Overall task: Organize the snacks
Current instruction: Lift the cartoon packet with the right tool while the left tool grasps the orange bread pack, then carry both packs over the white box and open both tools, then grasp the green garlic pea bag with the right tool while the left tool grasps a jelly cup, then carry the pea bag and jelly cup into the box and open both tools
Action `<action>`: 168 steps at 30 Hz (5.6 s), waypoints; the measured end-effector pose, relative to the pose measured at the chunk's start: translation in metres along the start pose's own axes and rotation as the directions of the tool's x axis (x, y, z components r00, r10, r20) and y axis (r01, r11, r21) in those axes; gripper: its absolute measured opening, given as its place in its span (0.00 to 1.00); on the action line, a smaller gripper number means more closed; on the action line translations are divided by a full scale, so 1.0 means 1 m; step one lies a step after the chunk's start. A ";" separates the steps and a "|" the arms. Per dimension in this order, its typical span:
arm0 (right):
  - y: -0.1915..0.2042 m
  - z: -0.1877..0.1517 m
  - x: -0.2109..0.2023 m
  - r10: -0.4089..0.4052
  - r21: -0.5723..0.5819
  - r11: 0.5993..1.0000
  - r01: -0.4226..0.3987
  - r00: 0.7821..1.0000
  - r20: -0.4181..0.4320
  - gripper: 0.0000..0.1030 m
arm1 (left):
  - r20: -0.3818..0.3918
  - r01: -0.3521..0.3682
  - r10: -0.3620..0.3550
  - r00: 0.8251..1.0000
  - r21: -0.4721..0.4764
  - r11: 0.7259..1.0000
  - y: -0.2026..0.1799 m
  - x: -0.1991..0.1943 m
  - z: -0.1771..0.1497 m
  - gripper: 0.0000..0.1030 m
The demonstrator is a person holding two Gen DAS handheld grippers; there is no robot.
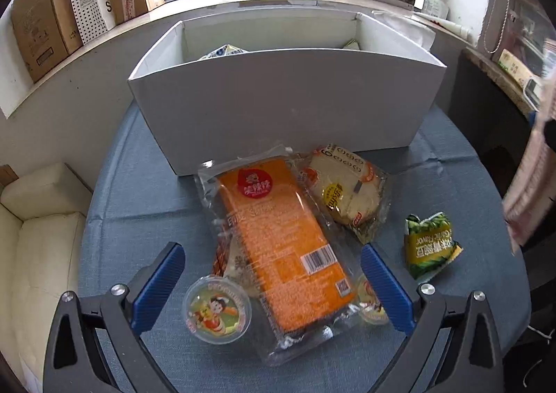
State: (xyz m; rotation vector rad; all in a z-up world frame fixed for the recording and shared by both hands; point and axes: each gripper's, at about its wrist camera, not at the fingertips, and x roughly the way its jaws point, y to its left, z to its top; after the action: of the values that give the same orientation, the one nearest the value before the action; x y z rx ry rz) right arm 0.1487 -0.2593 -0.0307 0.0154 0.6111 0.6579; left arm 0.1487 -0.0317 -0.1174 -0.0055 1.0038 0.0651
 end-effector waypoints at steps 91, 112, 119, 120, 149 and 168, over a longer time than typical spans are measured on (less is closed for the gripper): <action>0.028 0.025 0.032 0.034 0.114 0.993 -0.030 0.999 -0.035 1.00 | 0.269 0.171 -0.175 0.947 0.040 0.984 0.058 -0.101 0.016 1.00; 0.034 -0.073 0.106 -0.192 0.062 0.972 0.228 0.915 -0.355 1.00 | 0.168 0.198 -0.187 0.968 -0.051 0.979 0.069 -0.078 -0.068 1.00; 0.030 -0.077 0.118 -0.212 0.070 0.964 0.258 0.898 -0.386 1.00 | 0.133 0.212 -0.203 0.970 -0.059 0.975 0.070 -0.066 -0.072 1.00; 0.030 -0.077 0.119 -0.217 0.063 0.964 0.260 0.897 -0.385 1.00 | 0.131 0.213 -0.204 0.970 -0.061 0.975 0.070 -0.065 -0.073 1.00; 0.034 -0.071 0.051 -0.151 0.146 0.972 0.183 0.967 -0.206 0.59 | 0.005 0.172 -0.172 0.985 0.014 0.985 0.060 0.014 -0.051 0.49; 0.039 -0.058 0.030 -0.081 0.199 0.974 0.108 0.987 -0.139 0.59 | 0.195 0.283 -0.284 0.939 0.033 0.959 0.064 -0.092 -0.045 0.49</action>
State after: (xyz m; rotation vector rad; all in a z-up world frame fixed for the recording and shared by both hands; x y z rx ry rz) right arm 0.1141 -0.2207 -0.0869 0.1372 0.7999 0.5034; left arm 0.0577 0.0254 -0.0620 -0.1374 0.7953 -0.1982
